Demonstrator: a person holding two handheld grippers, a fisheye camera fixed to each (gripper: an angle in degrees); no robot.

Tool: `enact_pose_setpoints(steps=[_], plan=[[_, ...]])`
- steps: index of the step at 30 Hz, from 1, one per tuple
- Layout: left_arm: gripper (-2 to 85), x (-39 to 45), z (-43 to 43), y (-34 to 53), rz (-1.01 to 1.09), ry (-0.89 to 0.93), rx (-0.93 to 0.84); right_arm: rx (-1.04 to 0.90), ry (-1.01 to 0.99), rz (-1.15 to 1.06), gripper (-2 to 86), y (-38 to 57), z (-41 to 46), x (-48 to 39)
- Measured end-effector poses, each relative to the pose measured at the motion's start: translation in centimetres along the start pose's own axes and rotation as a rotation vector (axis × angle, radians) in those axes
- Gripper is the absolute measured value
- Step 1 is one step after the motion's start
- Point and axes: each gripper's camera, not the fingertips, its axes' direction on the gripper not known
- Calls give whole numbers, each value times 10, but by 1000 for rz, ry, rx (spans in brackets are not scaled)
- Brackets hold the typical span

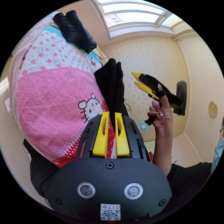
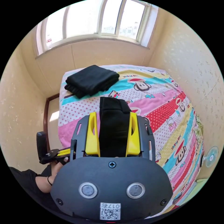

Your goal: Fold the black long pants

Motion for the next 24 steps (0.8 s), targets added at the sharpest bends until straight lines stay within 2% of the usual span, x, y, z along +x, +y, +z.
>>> enact_pose_setpoints(steps=[2,3,4,8,14,18,21,24], plan=[[50,3,-1,1,2,-6,1,-229,54,-47,170,-19,67,2],[50,4,-2,2,3,-5,3,-241,61,-54,160,-18,75,5],[50,5,-4,2,-2,1,5,-230,84,-49,142,-13,75,14],[64,10,-14,4,-5,43,33,32,-109,130,62,25,-1,74],[166,37,-14,3,81,189,35,200,-371,119,40,90,-70,127],[217,60,-22,8,183,312,94,223,-518,117,39,125,-93,139],[249,81,-25,13,227,300,97,240,-597,136,39,150,-92,148],[262,88,-27,17,199,293,99,233,-785,277,36,170,-82,179]])
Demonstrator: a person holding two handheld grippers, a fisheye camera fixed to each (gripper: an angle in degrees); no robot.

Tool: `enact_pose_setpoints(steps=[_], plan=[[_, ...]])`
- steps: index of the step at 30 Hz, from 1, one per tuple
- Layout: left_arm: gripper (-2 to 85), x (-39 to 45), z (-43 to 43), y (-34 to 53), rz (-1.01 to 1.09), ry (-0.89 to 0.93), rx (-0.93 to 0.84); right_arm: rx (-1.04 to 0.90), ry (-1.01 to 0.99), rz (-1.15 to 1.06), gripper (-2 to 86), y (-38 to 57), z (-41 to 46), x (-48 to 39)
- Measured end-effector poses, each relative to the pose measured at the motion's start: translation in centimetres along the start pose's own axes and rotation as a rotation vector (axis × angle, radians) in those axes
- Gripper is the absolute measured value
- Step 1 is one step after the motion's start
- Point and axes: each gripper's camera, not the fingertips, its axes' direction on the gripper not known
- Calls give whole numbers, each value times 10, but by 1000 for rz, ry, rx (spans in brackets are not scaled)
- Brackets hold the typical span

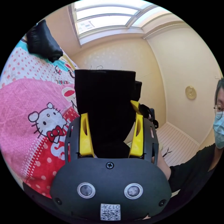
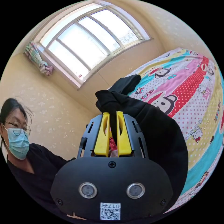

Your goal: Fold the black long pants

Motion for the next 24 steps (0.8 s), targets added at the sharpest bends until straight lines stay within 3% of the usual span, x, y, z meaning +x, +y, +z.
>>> enact_pose_setpoints(steps=[2,4,9,13,15,17,20,24], plan=[[264,-1,-3,2,-50,32,2,10,-129,88,33,9,-18,21],[264,2,-7,2,-69,20,14,6,-103,143,31,18,-29,24],[240,14,-13,-6,-117,18,33,92,-52,15,29,43,-86,-28],[47,41,-15,-7,-98,118,-13,302,-83,-3,30,105,-177,-77],[28,78,-27,-11,-53,83,-45,468,-52,50,30,152,-236,-96],[17,173,-53,-18,191,-105,-32,640,18,0,29,209,-313,-139],[12,313,-64,-29,511,-175,3,780,141,-183,29,251,-391,-229],[17,459,-66,-48,685,-148,177,953,308,-423,29,276,-461,-360]])
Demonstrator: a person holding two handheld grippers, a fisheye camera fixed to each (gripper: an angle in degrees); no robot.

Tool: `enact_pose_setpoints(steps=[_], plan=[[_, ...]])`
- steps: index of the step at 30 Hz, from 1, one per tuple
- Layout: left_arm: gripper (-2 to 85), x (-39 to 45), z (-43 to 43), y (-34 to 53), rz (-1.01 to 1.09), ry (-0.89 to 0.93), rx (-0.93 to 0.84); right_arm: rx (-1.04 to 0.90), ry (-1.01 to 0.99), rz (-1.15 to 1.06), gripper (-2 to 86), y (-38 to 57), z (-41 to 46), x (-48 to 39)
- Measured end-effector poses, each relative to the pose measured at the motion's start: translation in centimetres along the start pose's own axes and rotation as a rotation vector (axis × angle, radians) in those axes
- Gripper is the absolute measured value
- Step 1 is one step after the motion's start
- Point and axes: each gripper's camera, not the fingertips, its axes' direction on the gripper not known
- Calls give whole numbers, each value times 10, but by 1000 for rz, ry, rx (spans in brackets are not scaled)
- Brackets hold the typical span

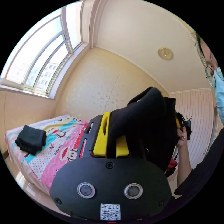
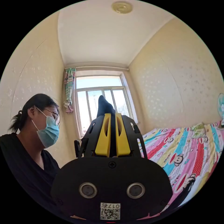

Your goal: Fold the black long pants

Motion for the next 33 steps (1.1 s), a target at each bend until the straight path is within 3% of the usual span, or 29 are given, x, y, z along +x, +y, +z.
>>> enact_pose_setpoints(steps=[4,8,12,15,18,21,23,25,27,28,33], plan=[[24,78,-5,-117,43,261,235,233,206,-180,29,-98,-58,-78],[29,164,-9,-207,214,215,275,295,270,-263,29,-177,-100,-126],[30,205,2,-243,311,234,314,404,280,-335,30,-206,-124,-136],[32,217,54,-270,344,177,247,352,433,-387,31,-235,-105,-121],[35,195,166,-303,274,161,47,235,525,-292,35,-274,-53,-46],[42,158,343,-338,190,88,-176,125,729,-183,44,-315,46,80],[67,114,491,-329,147,0,-440,-113,1049,-163,55,-323,138,203],[83,80,558,-291,135,-130,-661,-293,1268,70,56,-296,161,283],[81,52,579,-241,160,-164,-690,-299,1213,139,56,-247,163,322],[76,33,585,-197,185,-90,-724,-351,1110,84,59,-206,168,337],[71,-66,567,23,83,51,-1112,-756,850,57,81,31,153,369]])
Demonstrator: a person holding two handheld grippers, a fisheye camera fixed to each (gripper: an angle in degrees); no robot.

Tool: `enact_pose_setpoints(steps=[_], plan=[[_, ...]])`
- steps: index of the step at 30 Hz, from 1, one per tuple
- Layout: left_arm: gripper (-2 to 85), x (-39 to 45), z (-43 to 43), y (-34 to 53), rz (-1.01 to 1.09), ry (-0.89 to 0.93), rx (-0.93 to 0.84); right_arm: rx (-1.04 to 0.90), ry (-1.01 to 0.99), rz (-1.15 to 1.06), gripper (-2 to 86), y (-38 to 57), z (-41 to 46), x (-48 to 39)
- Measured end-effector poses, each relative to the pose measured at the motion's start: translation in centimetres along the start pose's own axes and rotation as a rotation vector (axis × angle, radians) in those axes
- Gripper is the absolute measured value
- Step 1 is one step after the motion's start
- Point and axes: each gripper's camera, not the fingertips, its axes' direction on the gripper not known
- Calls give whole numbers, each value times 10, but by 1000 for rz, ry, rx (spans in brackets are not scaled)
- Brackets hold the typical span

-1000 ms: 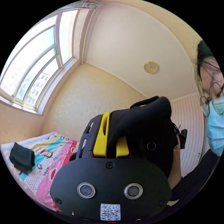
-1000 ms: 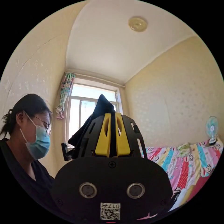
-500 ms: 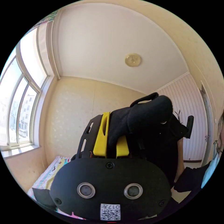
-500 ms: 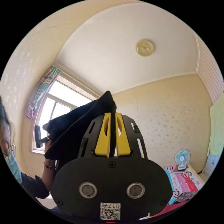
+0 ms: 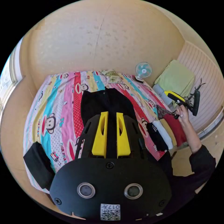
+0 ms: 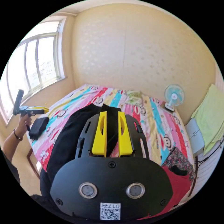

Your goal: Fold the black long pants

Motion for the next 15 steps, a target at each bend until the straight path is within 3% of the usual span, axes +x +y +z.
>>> enact_pose_setpoints(steps=[4,8,10,12,15], plan=[[127,-68,98,143,-240,162,-197,-291,-272,46,110,182,75,-19],[167,-70,122,247,-402,231,-161,-441,-436,198,152,309,86,-53],[180,-52,133,270,-400,269,-143,-534,-484,191,130,347,94,-75],[178,-29,141,280,-365,254,-140,-558,-368,168,68,367,92,-83],[72,4,159,281,-292,54,-302,-539,-492,266,17,370,71,-51]])
